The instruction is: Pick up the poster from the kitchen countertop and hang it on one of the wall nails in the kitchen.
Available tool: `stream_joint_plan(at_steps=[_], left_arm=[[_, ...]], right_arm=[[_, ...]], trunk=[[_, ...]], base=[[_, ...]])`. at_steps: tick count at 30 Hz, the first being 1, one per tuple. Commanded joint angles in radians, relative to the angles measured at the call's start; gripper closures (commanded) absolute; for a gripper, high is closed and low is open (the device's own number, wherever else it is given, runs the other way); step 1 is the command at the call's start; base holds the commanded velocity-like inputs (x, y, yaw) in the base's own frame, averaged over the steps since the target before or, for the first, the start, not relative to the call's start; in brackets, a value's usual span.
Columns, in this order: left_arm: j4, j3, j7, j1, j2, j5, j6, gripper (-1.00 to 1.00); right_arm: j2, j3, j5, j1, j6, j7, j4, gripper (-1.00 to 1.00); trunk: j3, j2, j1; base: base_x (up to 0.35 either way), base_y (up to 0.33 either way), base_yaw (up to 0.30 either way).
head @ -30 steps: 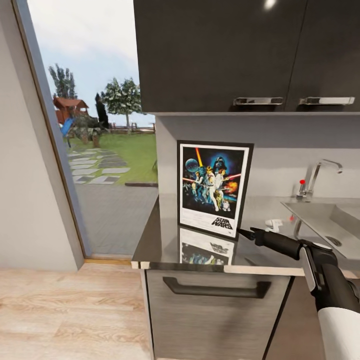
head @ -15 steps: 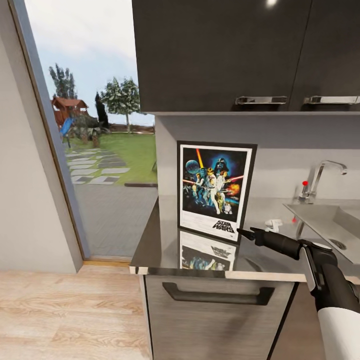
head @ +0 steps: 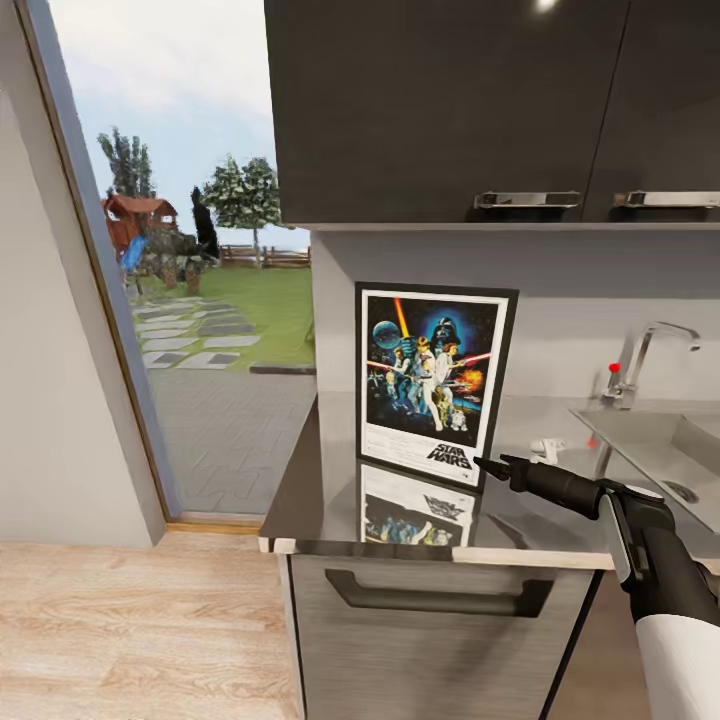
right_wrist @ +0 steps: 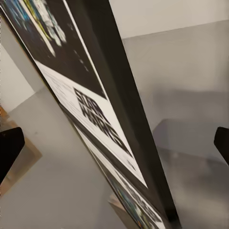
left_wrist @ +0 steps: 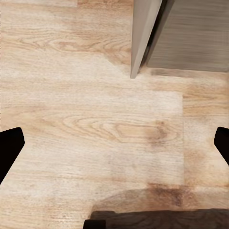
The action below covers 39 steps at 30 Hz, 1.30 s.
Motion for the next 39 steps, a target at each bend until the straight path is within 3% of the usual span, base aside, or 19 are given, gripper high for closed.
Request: stream_joint_plan(at_steps=[1, 23, 29, 39], left_arm=[[-0.001, 0.001, 0.0, 0.0, 0.0, 0.0, -0.002, -1.0], [-0.001, 0.001, 0.0, 0.0, 0.0, 0.0, -0.002, -1.0], [-0.001, 0.001, 0.0, 0.0, 0.0, 0.0, -0.002, -1.0], [-0.001, 0.001, 0.0, 0.0, 0.0, 0.0, -0.002, -1.0]], right_arm=[[0.0, -0.002, 0.0, -0.001, 0.007, 0.004, -0.001, -1.0], [0.0, -0.002, 0.0, -0.001, 0.006, 0.004, -0.002, -1.0], [0.0, -0.001, 0.0, -0.001, -0.043, 0.004, 0.0, -1.0], [0.0, -0.001, 0.0, -0.001, -0.056, 0.005, 0.001, -1.0]], trunk=[[-0.001, -0.001, 0.0], [-0.001, -0.001, 0.0], [-0.001, -0.001, 0.0], [-0.001, -0.001, 0.0]], base=[[0.004, 0.0, 0.146], [0.0, 0.0, 0.04], [0.0, 0.0, 0.0], [0.0, 0.0, 0.0]])
